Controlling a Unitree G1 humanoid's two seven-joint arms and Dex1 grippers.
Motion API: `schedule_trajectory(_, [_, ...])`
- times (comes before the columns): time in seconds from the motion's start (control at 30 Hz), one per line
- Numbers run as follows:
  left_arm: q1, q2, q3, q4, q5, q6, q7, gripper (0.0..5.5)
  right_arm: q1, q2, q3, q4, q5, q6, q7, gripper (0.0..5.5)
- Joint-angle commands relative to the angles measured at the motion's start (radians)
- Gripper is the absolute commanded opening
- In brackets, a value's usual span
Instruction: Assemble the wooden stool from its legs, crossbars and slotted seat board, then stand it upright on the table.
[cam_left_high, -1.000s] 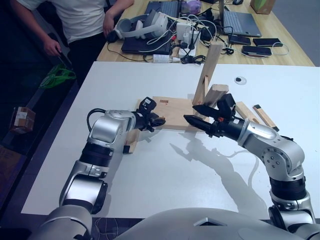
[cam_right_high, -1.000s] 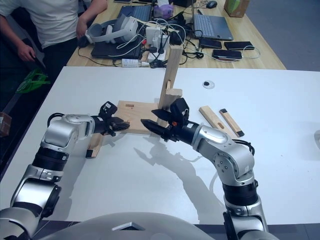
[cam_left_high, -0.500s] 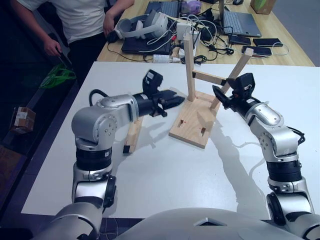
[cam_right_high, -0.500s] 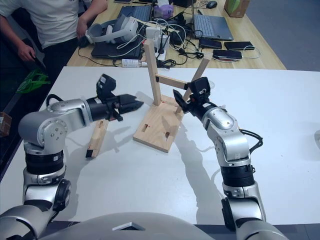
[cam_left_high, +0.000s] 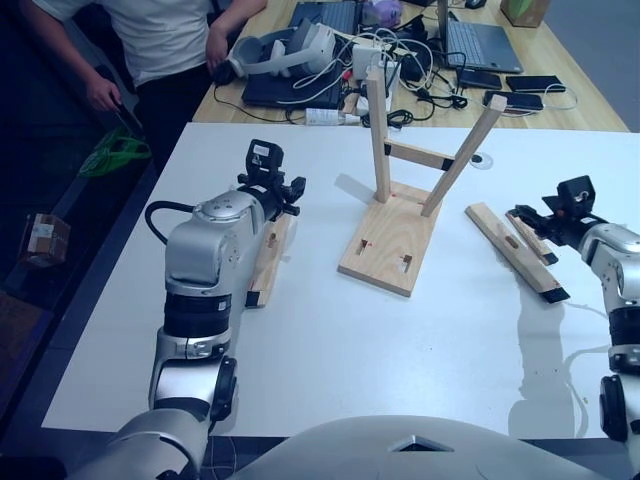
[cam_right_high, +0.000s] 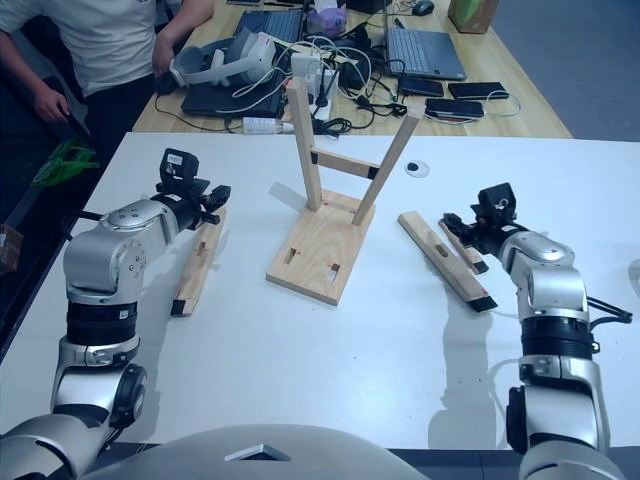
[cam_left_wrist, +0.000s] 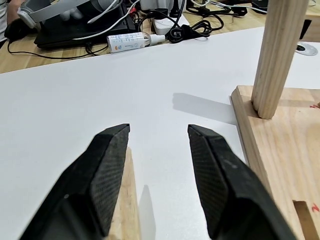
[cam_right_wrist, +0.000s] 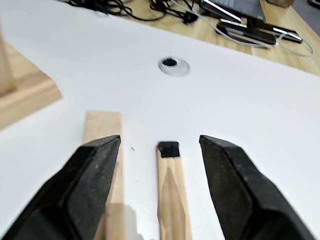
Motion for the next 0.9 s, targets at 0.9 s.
schedule_trajectory(0.9, [-0.013, 0.000, -0.001, 0.011, 0.062, -0.047, 0.017, 2.18, -0.090, -0.084, 0.135, 0.456, -0.178, -0.300, 0.413, 1.29])
